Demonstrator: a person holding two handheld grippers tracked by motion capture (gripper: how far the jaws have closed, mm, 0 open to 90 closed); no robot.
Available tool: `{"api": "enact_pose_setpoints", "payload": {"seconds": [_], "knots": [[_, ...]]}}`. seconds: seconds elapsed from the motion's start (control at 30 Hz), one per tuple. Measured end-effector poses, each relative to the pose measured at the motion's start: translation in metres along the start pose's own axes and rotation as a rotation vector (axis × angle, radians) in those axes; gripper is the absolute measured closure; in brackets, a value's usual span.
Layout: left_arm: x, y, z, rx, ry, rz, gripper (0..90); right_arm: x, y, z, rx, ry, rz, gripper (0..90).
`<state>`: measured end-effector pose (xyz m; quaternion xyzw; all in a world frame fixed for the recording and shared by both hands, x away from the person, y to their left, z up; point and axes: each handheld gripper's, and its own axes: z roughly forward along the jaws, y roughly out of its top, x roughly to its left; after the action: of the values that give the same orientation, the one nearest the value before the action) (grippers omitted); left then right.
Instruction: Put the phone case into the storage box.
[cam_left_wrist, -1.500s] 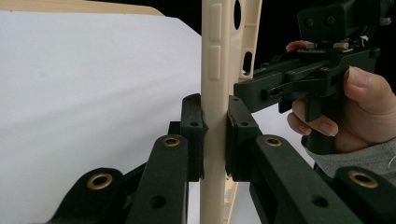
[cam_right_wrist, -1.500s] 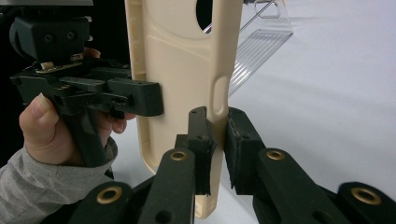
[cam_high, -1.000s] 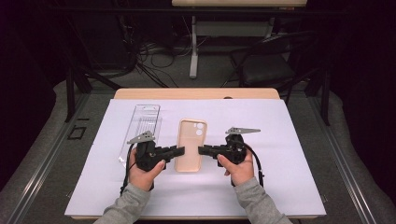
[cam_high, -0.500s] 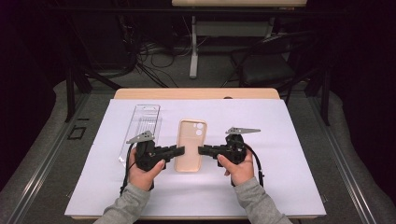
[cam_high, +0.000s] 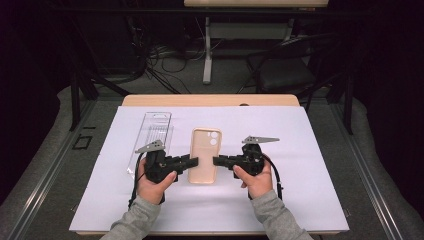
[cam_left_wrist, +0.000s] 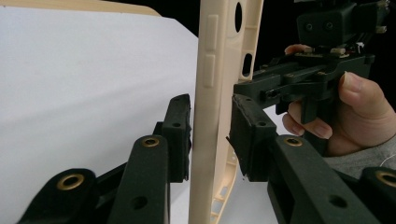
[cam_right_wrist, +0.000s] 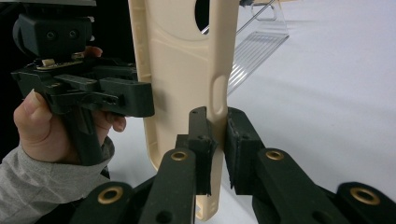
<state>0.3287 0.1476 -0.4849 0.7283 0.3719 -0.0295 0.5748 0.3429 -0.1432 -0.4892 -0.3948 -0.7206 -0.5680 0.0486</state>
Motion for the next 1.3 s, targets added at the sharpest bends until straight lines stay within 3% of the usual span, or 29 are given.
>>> {"api": "enact_pose_setpoints", "payload": {"seconds": [0.27, 1.07, 1.23, 1.3], "knots": [[0.002, 0.0, 0.002, 0.006, 0.006, -0.003, 60.3, -0.001, 0.0, -0.001, 0.004, -0.011, 0.0, 82.2], [0.004, 0.001, 0.003, 0.018, 0.03, 0.01, 55.3, -0.011, 0.003, -0.012, -0.002, -0.082, -0.014, 82.2], [0.005, 0.001, 0.004, 0.026, 0.039, 0.018, 53.0, -0.012, 0.004, -0.013, -0.004, -0.091, -0.017, 82.2], [0.004, 0.002, 0.005, 0.025, 0.047, 0.042, 52.9, -0.012, 0.004, -0.014, -0.007, -0.095, -0.016, 82.1]]}}
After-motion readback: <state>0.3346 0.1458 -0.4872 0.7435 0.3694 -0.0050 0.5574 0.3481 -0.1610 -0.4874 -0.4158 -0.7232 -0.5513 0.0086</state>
